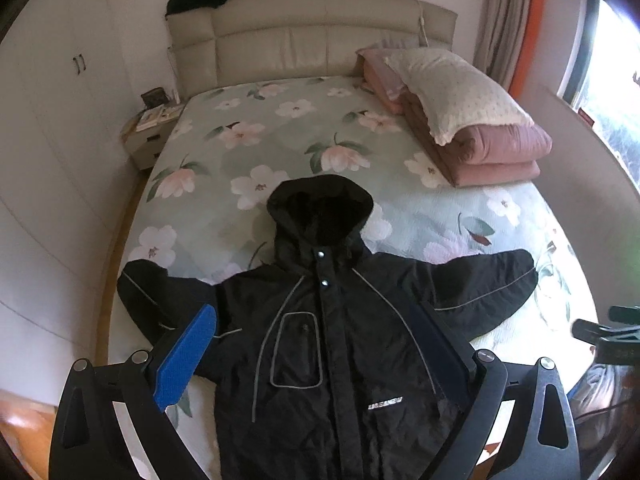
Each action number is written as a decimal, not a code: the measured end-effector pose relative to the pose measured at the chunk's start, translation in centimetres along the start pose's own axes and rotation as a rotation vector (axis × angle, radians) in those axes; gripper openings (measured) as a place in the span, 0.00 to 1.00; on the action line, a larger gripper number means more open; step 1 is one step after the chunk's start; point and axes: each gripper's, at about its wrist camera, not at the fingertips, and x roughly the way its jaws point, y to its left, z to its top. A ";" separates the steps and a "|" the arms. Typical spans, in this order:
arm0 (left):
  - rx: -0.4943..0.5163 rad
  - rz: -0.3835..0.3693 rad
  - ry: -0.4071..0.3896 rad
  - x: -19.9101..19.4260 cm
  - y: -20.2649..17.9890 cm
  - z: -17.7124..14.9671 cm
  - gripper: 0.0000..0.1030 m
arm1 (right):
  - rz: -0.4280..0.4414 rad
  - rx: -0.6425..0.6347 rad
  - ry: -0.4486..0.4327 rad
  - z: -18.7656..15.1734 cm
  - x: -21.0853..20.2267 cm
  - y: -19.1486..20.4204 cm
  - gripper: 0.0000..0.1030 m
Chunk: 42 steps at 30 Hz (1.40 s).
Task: Fold large clothes
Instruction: 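Grasp the sleeve cuff with the right gripper and lift it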
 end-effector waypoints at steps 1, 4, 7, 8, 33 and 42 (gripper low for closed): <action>-0.001 0.000 0.009 0.7 -1.0 0.0 0.95 | 0.013 0.005 0.005 0.2 1.0 -0.8 1.00; -0.011 -0.018 0.030 2.8 -3.8 0.3 0.95 | -0.003 0.001 0.022 1.5 4.2 -3.1 1.00; -0.025 -0.037 0.041 6.0 -7.5 0.4 0.95 | -0.027 -0.010 0.023 2.8 7.6 -5.7 1.00; -0.026 -0.041 0.043 7.0 -8.4 0.4 0.95 | -0.028 -0.015 0.022 3.3 8.8 -6.4 1.00; -0.017 -0.128 0.246 34.2 -19.3 -4.1 0.95 | 0.176 0.629 0.030 8.0 41.4 -35.4 0.90; -0.042 -0.160 0.310 37.5 -20.6 -5.2 0.95 | 0.261 0.739 0.035 9.8 46.4 -39.0 0.91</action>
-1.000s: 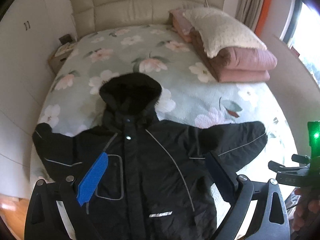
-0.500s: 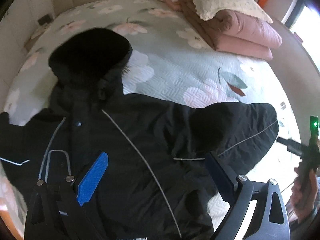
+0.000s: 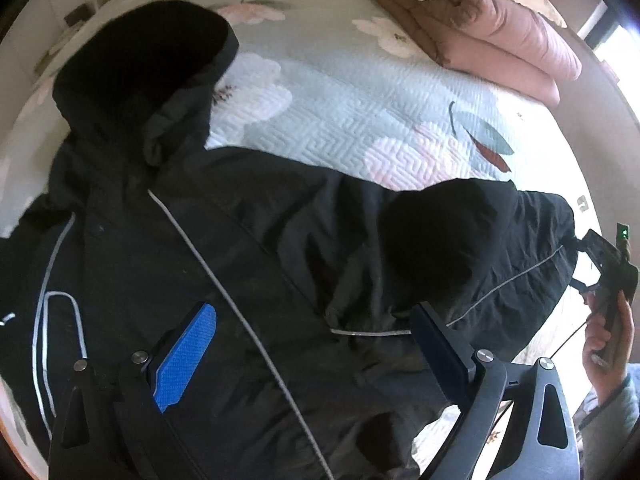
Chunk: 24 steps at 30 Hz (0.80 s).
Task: Fold large clothes
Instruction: 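Grasp the sleeve cuff with the right gripper and lift it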
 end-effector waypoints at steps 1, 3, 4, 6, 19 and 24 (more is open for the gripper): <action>-0.005 -0.007 0.003 0.3 -0.1 -0.1 0.95 | -0.008 -0.016 -0.021 0.4 -0.1 0.4 0.91; -0.009 -0.024 0.009 1.0 -0.1 -0.2 0.95 | -0.017 -0.046 -0.045 1.0 -0.1 0.8 0.91; -0.013 -0.031 0.017 1.3 -0.3 -0.3 0.95 | -0.015 -0.058 -0.053 1.4 -0.2 1.0 0.88; -0.013 -0.038 0.027 1.8 -0.6 -0.5 0.95 | 0.021 -0.091 -0.048 1.8 -0.3 1.7 0.80; -0.025 -0.083 0.055 5.0 -1.6 -0.9 0.95 | 0.082 -0.170 0.003 1.9 0.4 1.4 0.71; -0.037 -0.079 0.055 5.8 -1.7 -0.6 0.95 | 0.016 -0.261 -0.020 1.7 -0.1 3.7 0.33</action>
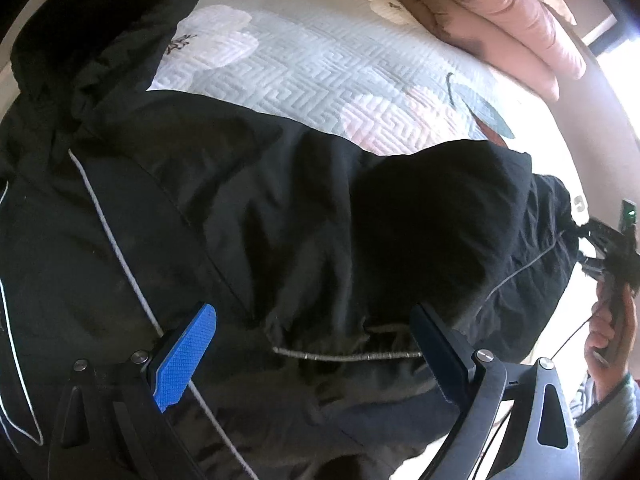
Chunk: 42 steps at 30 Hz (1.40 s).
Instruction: Fold large clothes
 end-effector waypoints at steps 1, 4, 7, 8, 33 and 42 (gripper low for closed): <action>0.002 -0.001 -0.003 0.0 -0.2 0.1 0.94 | 0.002 -0.025 -0.002 -0.2 -0.5 0.6 0.24; 0.017 -0.037 -0.028 -0.5 -1.2 0.3 0.93 | -0.019 -0.085 -0.100 -0.9 -5.1 2.0 0.21; 0.037 -0.044 -0.018 0.3 -2.3 0.2 0.93 | -0.085 -0.104 -0.180 -2.1 -9.0 2.0 0.21; 0.041 -0.037 -0.003 0.9 -2.5 0.2 0.93 | -0.112 -0.103 -0.189 -2.5 -9.4 1.8 0.21; 0.038 0.006 -0.211 -12.2 8.1 -4.2 0.92 | 0.027 -0.389 -0.165 -13.6 -13.7 18.6 0.17; -0.047 0.061 -0.272 -19.2 19.8 -6.9 0.92 | 0.134 -0.627 -0.113 -24.6 -13.1 33.6 0.17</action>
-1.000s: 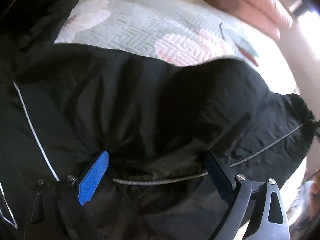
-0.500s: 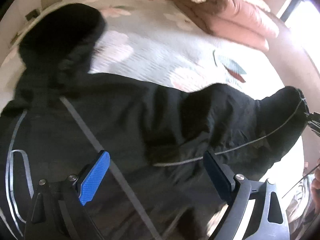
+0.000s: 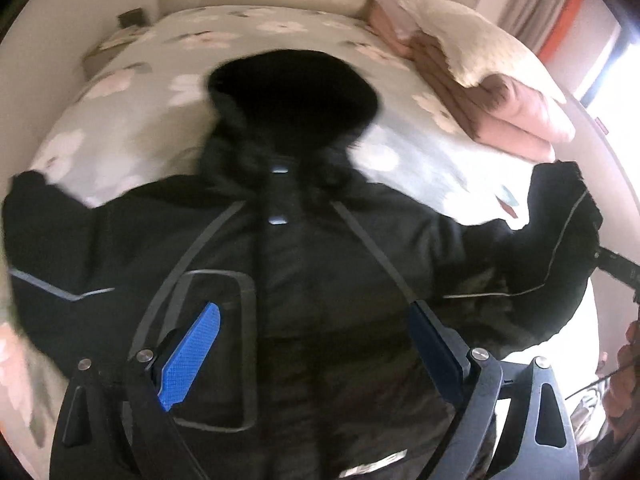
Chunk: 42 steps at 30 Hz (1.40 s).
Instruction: Fold large clothes
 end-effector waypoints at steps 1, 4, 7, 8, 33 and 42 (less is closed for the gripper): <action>-0.009 0.008 -0.001 -0.2 0.9 -0.1 0.92 | 0.016 -0.028 0.006 -0.2 0.6 2.5 0.17; -0.048 0.041 -0.007 -1.5 5.1 -0.9 0.92 | 0.053 -0.098 0.037 -1.0 2.8 8.9 0.17; -0.090 0.069 -0.010 -2.4 9.2 -2.1 0.92 | 0.104 -0.158 0.084 -2.0 5.7 15.1 0.17; -0.106 0.078 -0.010 -2.6 10.7 -2.6 0.92 | 0.118 -0.177 0.100 -2.6 6.6 16.9 0.17; -0.173 -0.248 0.122 4.2 18.6 -2.8 0.92 | 0.131 -0.223 0.276 -8.7 14.8 24.8 0.61; -0.159 -0.288 0.263 12.9 14.8 -0.8 0.24 | -0.004 0.012 0.230 -7.3 12.6 15.6 0.62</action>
